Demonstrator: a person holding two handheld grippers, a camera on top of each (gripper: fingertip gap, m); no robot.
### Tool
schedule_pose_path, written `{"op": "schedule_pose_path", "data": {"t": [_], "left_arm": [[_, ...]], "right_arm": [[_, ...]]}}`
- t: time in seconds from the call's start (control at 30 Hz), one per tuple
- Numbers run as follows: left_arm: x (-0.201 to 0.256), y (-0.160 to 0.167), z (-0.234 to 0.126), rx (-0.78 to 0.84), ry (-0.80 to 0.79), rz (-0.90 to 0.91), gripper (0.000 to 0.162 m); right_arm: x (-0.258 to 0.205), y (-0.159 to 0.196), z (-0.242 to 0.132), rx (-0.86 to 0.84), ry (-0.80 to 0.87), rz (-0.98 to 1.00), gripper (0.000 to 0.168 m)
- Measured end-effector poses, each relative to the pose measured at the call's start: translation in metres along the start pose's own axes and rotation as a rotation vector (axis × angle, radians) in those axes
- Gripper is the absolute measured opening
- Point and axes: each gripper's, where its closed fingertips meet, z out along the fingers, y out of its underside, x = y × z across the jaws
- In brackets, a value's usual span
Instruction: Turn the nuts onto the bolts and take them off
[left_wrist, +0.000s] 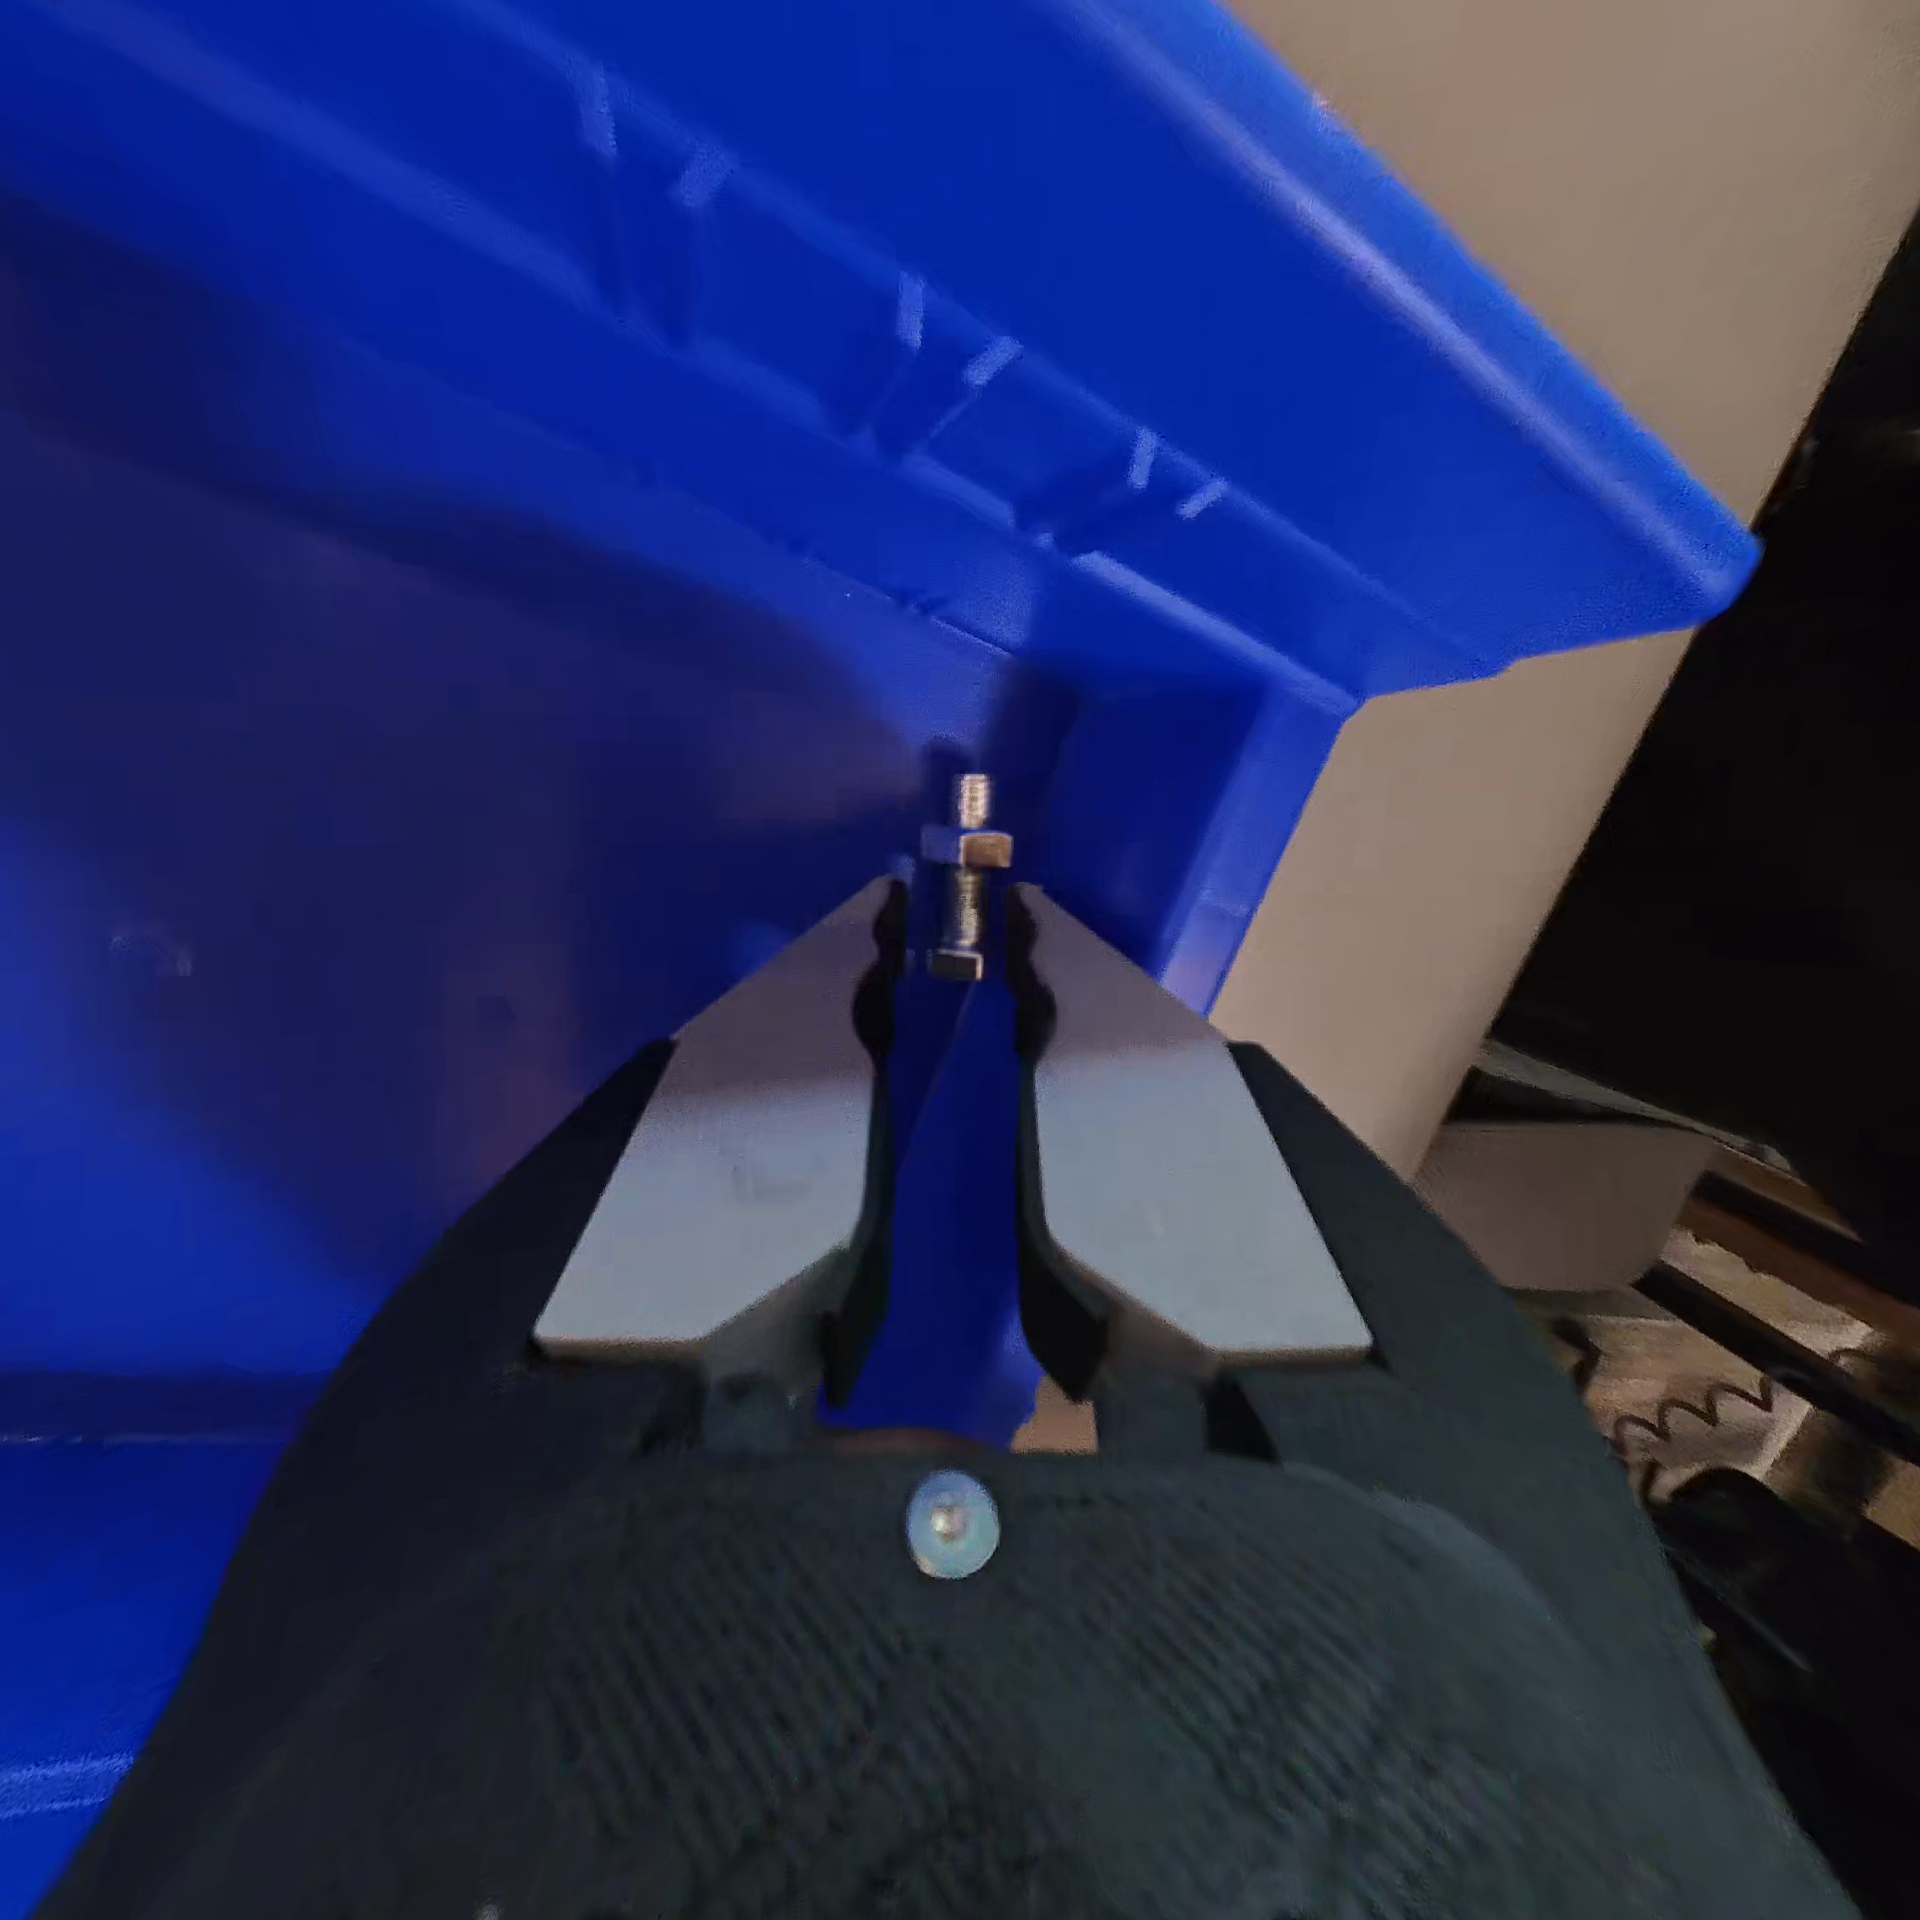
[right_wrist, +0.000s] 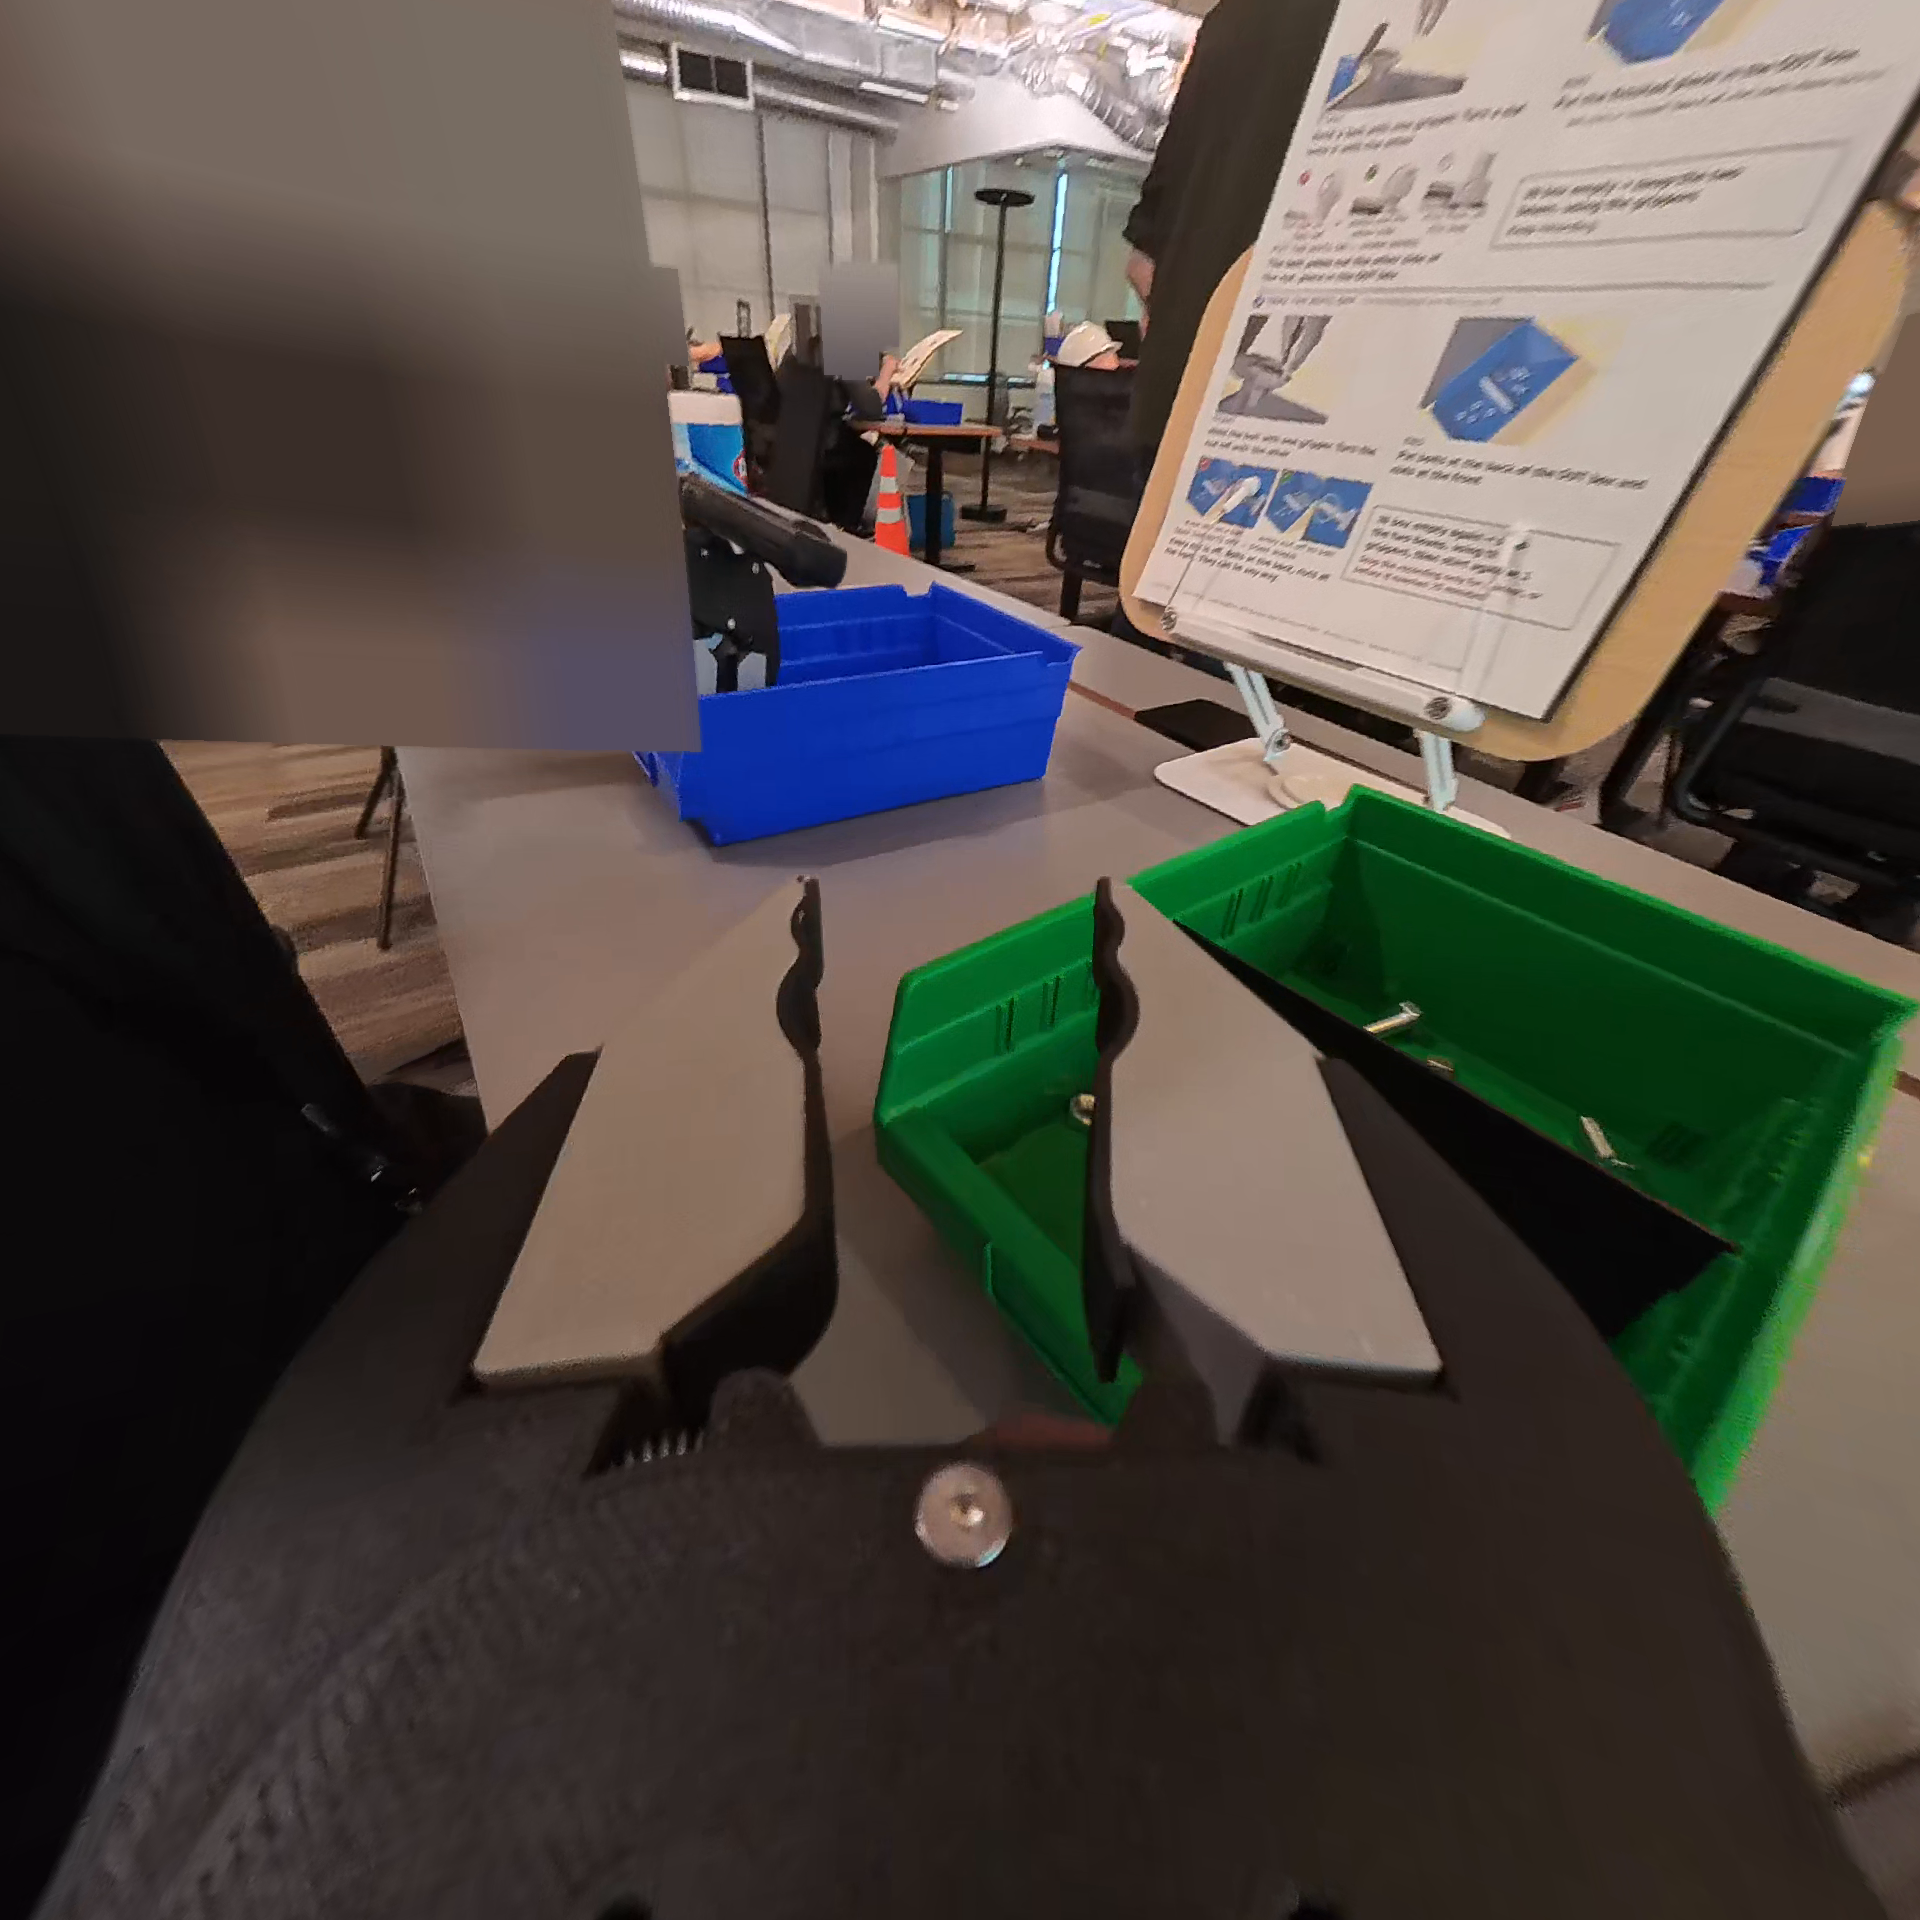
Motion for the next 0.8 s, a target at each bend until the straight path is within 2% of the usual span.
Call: {"op": "schedule_pose_path", "data": {"t": [0.07,0.13,0.17,0.23,0.3,0.43,0.5,0.57,0.63,0.7,0.8], "left_arm": [[0.0,-0.002,0.001,-0.008,-0.034,0.013,0.017],[-0.012,-0.008,-0.001,0.01,-0.149,0.016,0.026],[-0.021,-0.012,-0.001,0.029,-0.234,0.018,0.025],[-0.03,-0.011,-0.001,0.028,-0.361,0.041,0.01],[-0.028,-0.008,-0.001,0.017,-0.385,0.014,0.015],[-0.03,-0.009,-0.001,0.045,-0.385,-0.017,0.008],[-0.031,-0.009,-0.002,0.069,-0.386,-0.021,0.007],[-0.041,-0.009,-0.013,0.094,-0.482,-0.027,0.007],[-0.043,-0.02,-0.039,0.2,-0.567,-0.039,0.007],[-0.033,-0.044,-0.074,0.389,-0.626,-0.043,0.006],[0.023,-0.114,-0.133,0.784,-0.657,0.059,0.006]], "right_arm": [[0.0,-0.003,-0.013,0.019,0.023,-0.001,0.048],[-0.003,-0.007,-0.025,0.045,0.041,-0.007,0.047],[-0.006,-0.009,-0.03,0.06,0.041,-0.009,0.047],[-0.014,-0.011,-0.04,0.081,0.04,-0.016,0.047],[-0.022,-0.012,-0.05,0.094,0.044,-0.023,0.046],[-0.037,-0.017,-0.066,0.162,0.03,-0.003,0.042],[-0.038,-0.016,-0.065,0.186,0.015,0.072,0.037],[-0.028,-0.006,-0.054,0.145,0.034,0.173,0.04],[-0.026,0.001,-0.041,0.105,0.007,0.249,0.044],[-0.024,0.001,-0.027,0.081,-0.001,0.27,0.047],[-0.014,-0.007,-0.006,0.083,0.032,0.27,0.047]]}}
